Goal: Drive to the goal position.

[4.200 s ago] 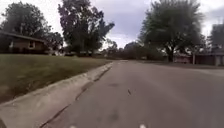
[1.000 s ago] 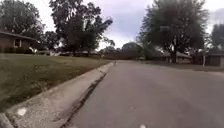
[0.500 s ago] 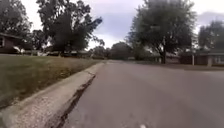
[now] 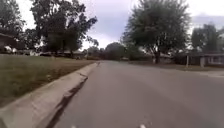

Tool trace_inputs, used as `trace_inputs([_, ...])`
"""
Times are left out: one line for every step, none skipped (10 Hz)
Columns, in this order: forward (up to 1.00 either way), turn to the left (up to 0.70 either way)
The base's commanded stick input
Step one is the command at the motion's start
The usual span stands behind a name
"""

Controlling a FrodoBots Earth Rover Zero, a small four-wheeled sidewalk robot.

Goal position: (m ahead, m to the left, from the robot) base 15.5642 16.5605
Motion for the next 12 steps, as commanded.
trace_inputs([0.70,0.00])
trace_inputs([0.70,0.00])
trace_inputs([0.70,0.00])
trace_inputs([0.70,0.00])
trace_inputs([0.70,0.04])
trace_inputs([0.70,0.23])
trace_inputs([0.70,0.22])
trace_inputs([0.70,0.00])
trace_inputs([0.70,0.00])
trace_inputs([0.70,0.00])
trace_inputs([0.70,0.00])
trace_inputs([0.70,0.00])
